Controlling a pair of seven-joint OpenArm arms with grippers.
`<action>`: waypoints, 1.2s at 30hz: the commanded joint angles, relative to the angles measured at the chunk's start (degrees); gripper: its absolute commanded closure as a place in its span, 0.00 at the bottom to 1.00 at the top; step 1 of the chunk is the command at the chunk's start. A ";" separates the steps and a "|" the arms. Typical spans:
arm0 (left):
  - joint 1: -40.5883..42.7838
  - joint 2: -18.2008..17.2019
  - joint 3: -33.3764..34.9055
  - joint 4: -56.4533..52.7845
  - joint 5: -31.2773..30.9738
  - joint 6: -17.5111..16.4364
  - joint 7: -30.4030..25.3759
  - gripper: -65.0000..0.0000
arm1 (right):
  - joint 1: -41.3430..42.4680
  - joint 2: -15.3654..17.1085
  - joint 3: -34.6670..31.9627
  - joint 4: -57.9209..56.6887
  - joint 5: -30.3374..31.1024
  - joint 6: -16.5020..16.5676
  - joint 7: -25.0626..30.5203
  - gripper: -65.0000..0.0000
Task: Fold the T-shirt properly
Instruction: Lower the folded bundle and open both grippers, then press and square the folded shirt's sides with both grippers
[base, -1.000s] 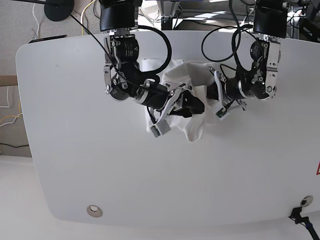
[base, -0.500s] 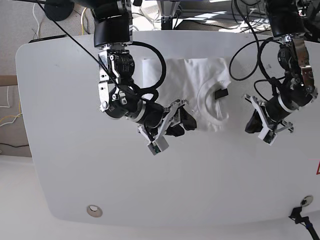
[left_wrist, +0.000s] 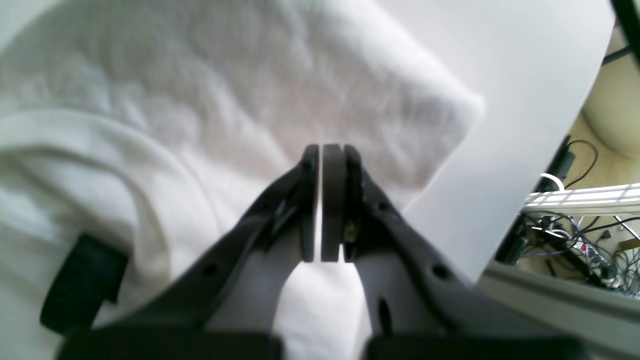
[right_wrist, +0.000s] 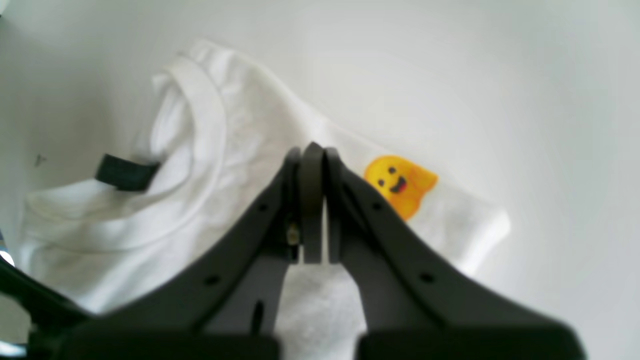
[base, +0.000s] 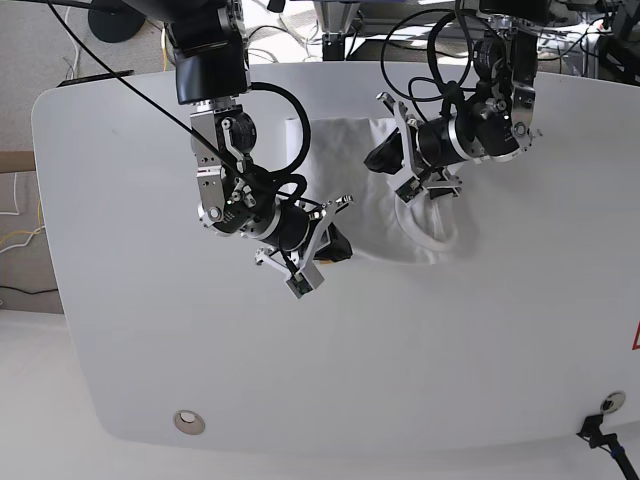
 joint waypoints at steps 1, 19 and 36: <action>-1.05 -0.72 0.88 -0.73 1.42 -0.06 -1.03 1.00 | 1.04 1.41 -0.45 -2.87 0.58 0.09 3.88 1.00; -20.13 -0.46 3.95 -19.11 21.28 -0.06 -4.28 1.00 | -17.77 9.85 0.87 11.20 0.84 -5.01 10.91 1.00; -9.84 -2.04 0.35 -1.09 21.28 -0.06 -8.86 1.00 | -4.06 7.83 -2.47 6.10 0.76 -5.98 8.18 1.00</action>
